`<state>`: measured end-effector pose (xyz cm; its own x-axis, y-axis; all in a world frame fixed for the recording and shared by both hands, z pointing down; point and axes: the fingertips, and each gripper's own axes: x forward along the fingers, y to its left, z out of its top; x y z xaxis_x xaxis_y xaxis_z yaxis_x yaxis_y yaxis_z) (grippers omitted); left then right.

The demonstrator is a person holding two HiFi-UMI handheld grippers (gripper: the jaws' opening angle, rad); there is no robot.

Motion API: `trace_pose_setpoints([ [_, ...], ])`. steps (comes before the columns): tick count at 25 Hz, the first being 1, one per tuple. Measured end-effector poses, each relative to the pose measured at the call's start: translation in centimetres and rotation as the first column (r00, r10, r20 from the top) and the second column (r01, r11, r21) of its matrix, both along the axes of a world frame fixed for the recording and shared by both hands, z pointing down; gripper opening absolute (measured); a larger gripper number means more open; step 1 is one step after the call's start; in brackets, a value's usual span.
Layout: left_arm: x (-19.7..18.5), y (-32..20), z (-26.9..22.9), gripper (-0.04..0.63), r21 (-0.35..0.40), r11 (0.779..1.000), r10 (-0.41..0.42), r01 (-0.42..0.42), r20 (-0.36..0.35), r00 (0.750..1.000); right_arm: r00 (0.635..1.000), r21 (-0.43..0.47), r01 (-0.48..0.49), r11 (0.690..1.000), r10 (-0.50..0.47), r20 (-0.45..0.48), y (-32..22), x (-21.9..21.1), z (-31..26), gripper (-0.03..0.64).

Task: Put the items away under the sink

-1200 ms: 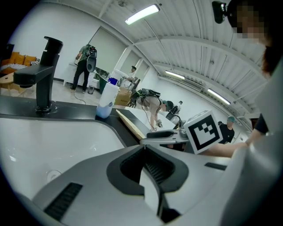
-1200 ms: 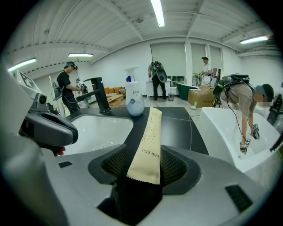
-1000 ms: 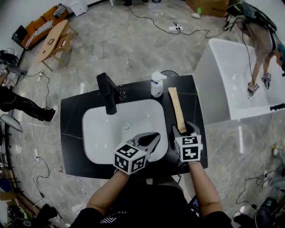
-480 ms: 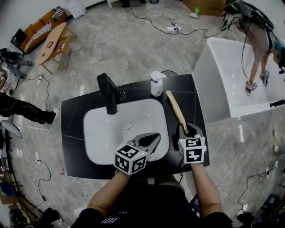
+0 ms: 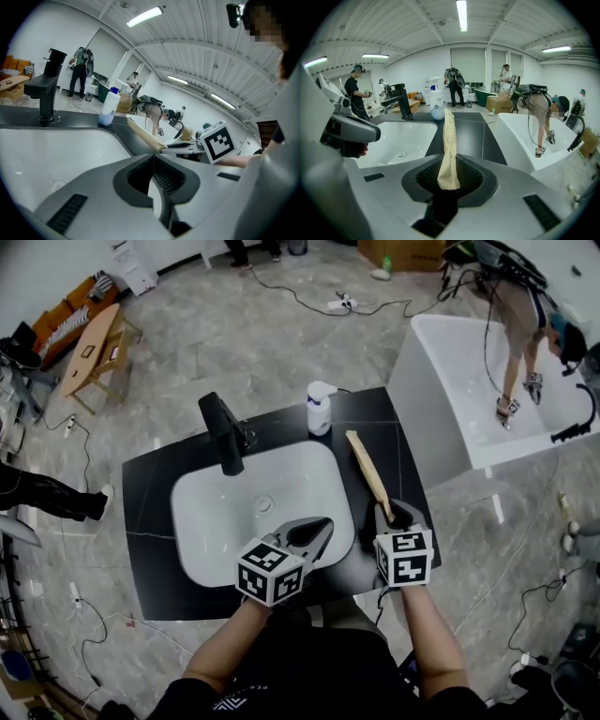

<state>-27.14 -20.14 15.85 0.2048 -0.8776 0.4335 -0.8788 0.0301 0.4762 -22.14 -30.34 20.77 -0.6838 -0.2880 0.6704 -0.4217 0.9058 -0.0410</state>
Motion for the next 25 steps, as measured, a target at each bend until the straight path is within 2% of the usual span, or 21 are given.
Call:
trace_pose_setpoints([
  [14,2.1,3.9,-1.4,0.014,0.051,0.987,0.154,-0.154,0.010,0.988,0.987,0.009,-0.156,0.988,0.155,0.033,5.3,4.3,-2.2,0.080],
  [25,4.0,8.6,-2.0,0.014,0.079,0.967,0.239,-0.240,0.032,0.971,0.972,0.034,-0.228,0.973,0.226,0.058,11.1,7.0,-3.4,0.080],
])
